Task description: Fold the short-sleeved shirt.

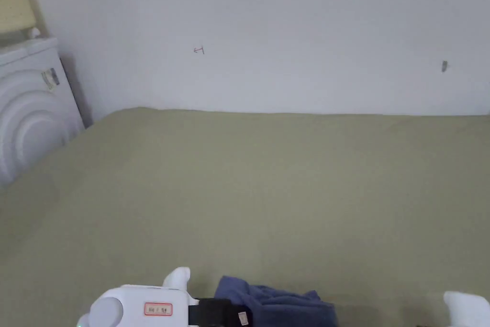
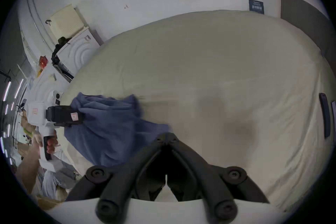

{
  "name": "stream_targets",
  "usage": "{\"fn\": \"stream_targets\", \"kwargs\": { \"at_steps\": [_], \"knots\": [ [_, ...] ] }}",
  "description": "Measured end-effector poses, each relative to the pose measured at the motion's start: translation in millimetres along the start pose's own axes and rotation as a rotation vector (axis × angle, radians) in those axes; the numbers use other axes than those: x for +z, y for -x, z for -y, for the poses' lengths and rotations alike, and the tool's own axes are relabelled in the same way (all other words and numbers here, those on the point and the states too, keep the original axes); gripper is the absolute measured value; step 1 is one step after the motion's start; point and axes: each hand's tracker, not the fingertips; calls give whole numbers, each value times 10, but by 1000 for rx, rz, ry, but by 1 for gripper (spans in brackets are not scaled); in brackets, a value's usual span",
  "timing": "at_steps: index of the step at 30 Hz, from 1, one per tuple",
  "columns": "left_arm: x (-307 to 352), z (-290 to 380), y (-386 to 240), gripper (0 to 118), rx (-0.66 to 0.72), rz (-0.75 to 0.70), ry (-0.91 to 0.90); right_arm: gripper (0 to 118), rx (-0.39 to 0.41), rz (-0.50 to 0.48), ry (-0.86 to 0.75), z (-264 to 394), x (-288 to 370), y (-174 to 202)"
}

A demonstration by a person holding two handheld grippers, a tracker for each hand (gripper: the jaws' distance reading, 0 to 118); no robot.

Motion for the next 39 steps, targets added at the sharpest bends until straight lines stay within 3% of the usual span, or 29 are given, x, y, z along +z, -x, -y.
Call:
{"fn": "stream_targets", "kwargs": {
  "at_steps": [9,14,15,17,18,21,23,25,28,30,33,39],
  "knots": [
    [1878,-776,1223,33,22,-339,-17,0,61,-135,19,31,-203,733],
    [2533,-935,1689,35,101,-477,-29,0,102,-131,55,84,-273,843],
    [2621,-943,1778,48,135,-488,-52,0,101,-139,62,93,-263,831],
    [2705,-924,1849,99,201,-485,-46,0,99,-140,65,126,-225,797],
    [2735,-919,1832,104,189,-556,-60,0,99,-136,70,134,-209,772],
    [2895,-959,1716,95,147,-701,-98,0,136,-103,105,154,-136,690],
    [2998,-989,1566,84,217,-698,-132,0,160,-84,100,179,-47,651],
    [3082,-997,1405,78,193,-702,-190,0,145,-74,80,201,58,596],
    [2923,-874,942,12,94,-721,-277,0,103,-69,62,217,210,501],
    [2701,-728,593,2,-57,-704,-282,0,105,-46,41,233,340,441],
    [2237,-364,-35,0,-215,-648,-365,0,93,18,-15,237,538,325],
    [1234,485,-1382,0,-303,-499,-507,0,98,145,-113,269,939,49]
  ]
}}
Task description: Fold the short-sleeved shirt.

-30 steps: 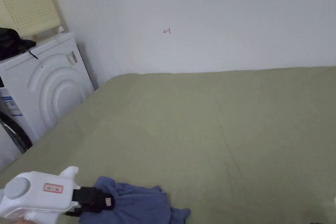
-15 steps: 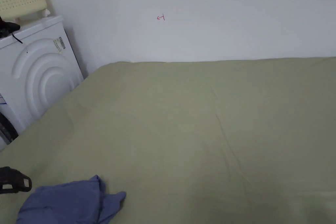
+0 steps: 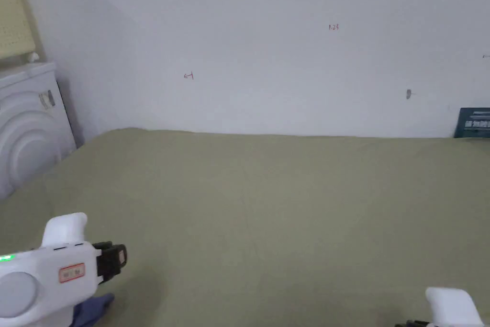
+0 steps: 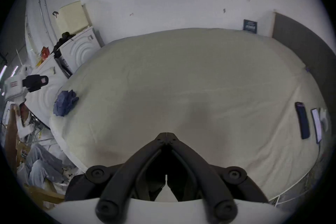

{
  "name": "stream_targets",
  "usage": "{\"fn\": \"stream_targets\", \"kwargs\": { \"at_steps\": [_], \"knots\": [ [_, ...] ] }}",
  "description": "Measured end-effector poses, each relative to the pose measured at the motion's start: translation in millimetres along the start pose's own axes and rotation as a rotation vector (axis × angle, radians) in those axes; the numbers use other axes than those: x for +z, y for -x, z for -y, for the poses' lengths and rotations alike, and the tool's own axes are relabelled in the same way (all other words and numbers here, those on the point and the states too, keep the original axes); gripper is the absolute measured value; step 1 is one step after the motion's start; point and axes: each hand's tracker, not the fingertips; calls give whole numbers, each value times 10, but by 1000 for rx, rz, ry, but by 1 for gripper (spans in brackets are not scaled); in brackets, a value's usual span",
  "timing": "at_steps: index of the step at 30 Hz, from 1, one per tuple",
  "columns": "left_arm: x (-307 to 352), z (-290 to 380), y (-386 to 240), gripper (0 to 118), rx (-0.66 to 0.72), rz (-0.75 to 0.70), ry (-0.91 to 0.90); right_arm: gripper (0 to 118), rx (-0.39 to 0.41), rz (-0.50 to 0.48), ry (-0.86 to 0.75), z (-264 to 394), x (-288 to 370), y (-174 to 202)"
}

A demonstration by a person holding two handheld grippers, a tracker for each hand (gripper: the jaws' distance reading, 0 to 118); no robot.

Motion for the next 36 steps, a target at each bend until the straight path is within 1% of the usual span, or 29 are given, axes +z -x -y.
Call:
{"fn": "stream_targets", "kwargs": {
  "at_steps": [3,4,5,6,8,10,11,12,14,16,17,18,19,20,21,22,23,25,31,36],
  "knots": [
    [16,199,-718,0,-136,60,-12,0,19,34,-58,14,263,-116],
    [2,223,-904,0,-170,107,34,0,26,52,-78,17,341,-149],
    [7,253,-1107,0,-172,128,29,0,23,69,-95,21,424,-193],
    [33,293,-1310,0,-162,112,14,0,18,79,-107,21,505,-247],
    [139,350,-1531,0,-211,104,-48,0,-2,132,-143,12,629,-327],
    [299,428,-1764,0,-235,34,-154,0,49,168,-169,-17,735,-367],
    [362,444,-1818,0,-253,11,-191,0,80,196,-189,-36,783,-378],
    [421,446,-1858,0,-269,-16,-224,0,95,224,-219,-54,832,-379],
    [466,450,-1928,0,-261,-8,-244,0,93,246,-281,-91,920,-380],
    [496,428,-1950,0,-268,-26,-249,0,85,239,-352,-142,1008,-376],
    [513,424,-1953,0,-273,-57,-272,0,87,262,-387,-172,1055,-344],
    [532,416,-1994,2,-281,-77,-286,3,95,288,-432,-200,1099,-316],
    [541,413,-1994,9,-287,-99,-302,15,97,301,-466,-216,1126,-298],
    [540,402,-1994,39,-290,-129,-320,52,106,309,-501,-231,1149,-284],
    [543,400,-2005,78,-283,-138,-330,87,108,314,-530,-248,1159,-263],
    [517,385,-2010,111,-280,-129,-326,108,106,317,-520,-269,1147,-255],
    [479,361,-1996,118,-277,-129,-316,117,101,321,-510,-293,1126,-255],
    [444,389,-1973,118,-267,-116,-343,117,94,325,-517,-293,1107,-251],
    [404,436,-1988,118,-250,-98,-337,118,85,370,-530,-261,1020,-238],
    [387,498,-2005,118,-234,-96,-356,118,79,328,-588,-191,1042,-260]
  ]
}}
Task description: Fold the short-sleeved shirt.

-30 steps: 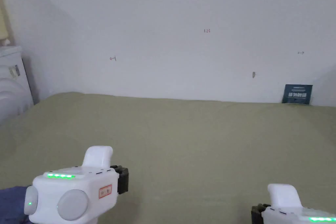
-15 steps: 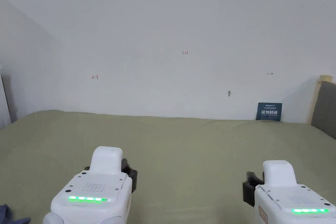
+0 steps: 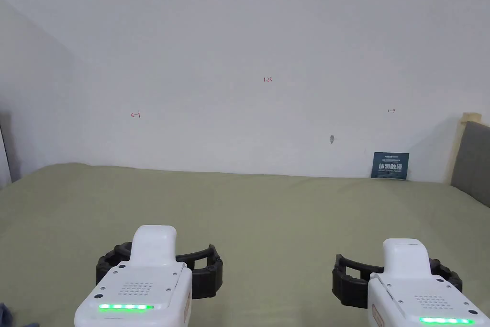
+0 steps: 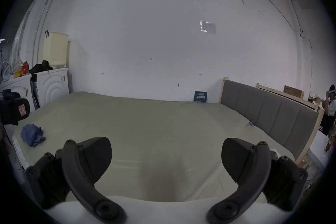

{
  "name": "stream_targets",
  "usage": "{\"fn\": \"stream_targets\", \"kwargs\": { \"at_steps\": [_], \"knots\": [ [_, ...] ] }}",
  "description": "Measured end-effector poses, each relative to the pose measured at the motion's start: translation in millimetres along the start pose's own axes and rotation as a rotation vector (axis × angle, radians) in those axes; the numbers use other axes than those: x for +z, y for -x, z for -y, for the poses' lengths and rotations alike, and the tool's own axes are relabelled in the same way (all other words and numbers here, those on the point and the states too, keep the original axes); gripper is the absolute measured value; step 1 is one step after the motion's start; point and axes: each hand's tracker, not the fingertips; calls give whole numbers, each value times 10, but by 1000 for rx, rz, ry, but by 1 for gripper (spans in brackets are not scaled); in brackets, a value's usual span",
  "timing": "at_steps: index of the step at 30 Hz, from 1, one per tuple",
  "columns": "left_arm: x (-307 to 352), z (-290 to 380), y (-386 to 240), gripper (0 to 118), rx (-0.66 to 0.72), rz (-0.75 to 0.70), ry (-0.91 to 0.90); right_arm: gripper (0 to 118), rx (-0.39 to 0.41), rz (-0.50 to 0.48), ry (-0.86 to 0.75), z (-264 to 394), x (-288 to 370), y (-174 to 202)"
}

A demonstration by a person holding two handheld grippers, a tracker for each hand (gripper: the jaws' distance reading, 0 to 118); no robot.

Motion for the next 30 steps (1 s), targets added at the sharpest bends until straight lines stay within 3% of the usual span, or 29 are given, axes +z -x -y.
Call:
{"fn": "stream_targets", "kwargs": {
  "at_steps": [6,11,17,23,30],
  "knots": [
    [16,13,39,118,44,-5,-18,118,-27,-60,-39,35,71,-41],
    [62,-30,26,118,19,11,-32,118,16,-42,-28,79,60,-11],
    [58,4,27,118,16,8,-18,118,9,-19,-63,20,62,-14],
    [22,12,30,118,17,23,0,118,-103,-86,-67,-28,65,-77],
    [27,0,23,118,8,31,0,118,-103,-53,-45,-40,50,-93]
  ]
}}
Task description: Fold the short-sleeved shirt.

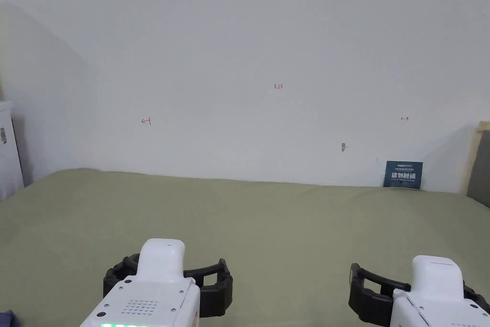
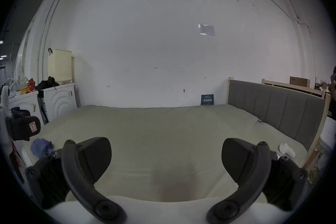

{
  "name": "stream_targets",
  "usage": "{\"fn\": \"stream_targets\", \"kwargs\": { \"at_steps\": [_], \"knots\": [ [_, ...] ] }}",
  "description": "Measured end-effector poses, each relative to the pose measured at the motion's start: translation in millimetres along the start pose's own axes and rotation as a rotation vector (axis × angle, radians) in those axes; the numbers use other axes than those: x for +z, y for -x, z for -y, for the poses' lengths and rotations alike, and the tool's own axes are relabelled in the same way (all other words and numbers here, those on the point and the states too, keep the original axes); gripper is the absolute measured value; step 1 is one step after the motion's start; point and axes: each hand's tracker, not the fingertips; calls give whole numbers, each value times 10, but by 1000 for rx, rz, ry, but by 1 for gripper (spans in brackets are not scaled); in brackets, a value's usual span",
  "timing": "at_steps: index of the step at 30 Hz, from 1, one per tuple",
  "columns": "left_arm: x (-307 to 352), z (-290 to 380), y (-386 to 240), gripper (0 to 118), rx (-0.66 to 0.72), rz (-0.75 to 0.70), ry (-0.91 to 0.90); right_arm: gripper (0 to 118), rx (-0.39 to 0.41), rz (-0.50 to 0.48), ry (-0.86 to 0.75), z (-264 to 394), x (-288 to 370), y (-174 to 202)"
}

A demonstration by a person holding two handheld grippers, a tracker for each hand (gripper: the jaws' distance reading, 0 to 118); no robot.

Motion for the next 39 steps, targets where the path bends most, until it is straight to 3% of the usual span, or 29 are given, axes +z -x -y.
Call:
{"fn": "stream_targets", "kwargs": {
  "at_steps": [5,25,32,35,39],
  "knots": [
    [-4,12,44,118,25,-3,1,118,17,-28,-2,0,9,16],
    [-2,-53,50,118,-1,7,15,118,-41,-158,17,-226,-4,36],
    [0,-60,95,118,24,10,26,118,-40,-128,3,-267,14,3],
    [8,-76,97,118,20,23,32,118,-59,-53,33,-335,-22,26],
    [30,-122,70,118,8,23,20,118,-48,-24,77,-362,-95,39]
  ]
}}
